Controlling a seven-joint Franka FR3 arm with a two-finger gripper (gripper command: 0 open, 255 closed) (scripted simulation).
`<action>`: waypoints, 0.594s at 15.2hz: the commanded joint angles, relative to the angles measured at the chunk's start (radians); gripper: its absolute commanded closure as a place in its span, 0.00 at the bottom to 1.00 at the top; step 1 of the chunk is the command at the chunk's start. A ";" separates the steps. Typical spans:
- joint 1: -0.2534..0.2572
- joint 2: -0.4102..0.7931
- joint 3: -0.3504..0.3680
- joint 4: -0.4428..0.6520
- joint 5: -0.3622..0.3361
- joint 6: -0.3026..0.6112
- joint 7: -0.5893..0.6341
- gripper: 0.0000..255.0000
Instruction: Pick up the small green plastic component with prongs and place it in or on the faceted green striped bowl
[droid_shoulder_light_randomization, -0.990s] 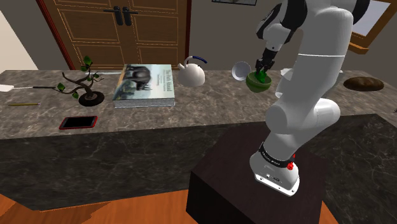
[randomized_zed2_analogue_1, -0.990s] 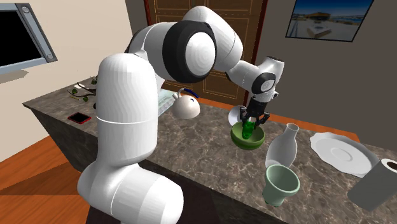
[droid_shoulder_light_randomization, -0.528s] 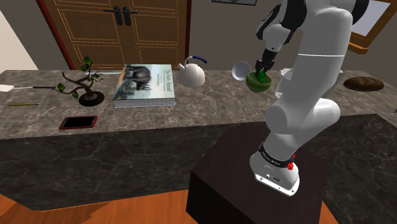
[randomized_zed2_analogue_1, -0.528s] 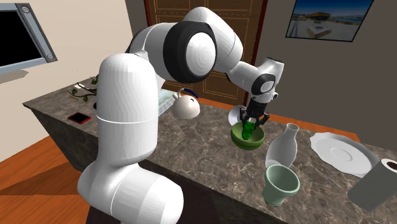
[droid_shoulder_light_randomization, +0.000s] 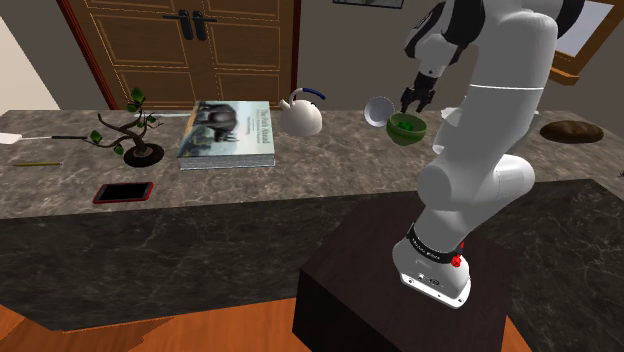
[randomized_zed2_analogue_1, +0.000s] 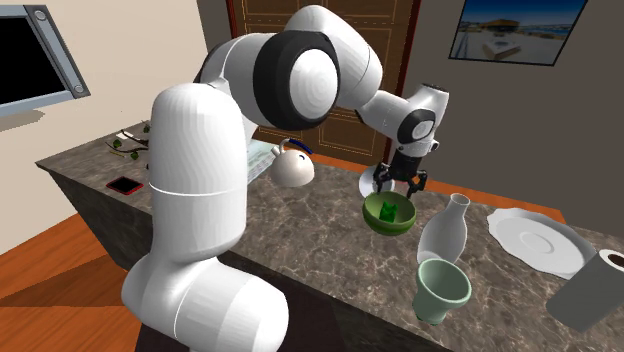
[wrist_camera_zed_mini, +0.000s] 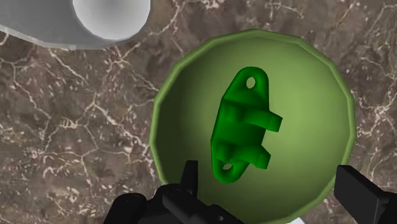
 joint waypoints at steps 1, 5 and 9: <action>0.000 -0.023 -0.009 0.032 -0.018 -0.052 0.011 0.00; 0.001 -0.033 -0.012 0.047 -0.025 -0.076 0.015 0.00; 0.001 -0.033 -0.012 0.047 -0.025 -0.076 0.015 0.00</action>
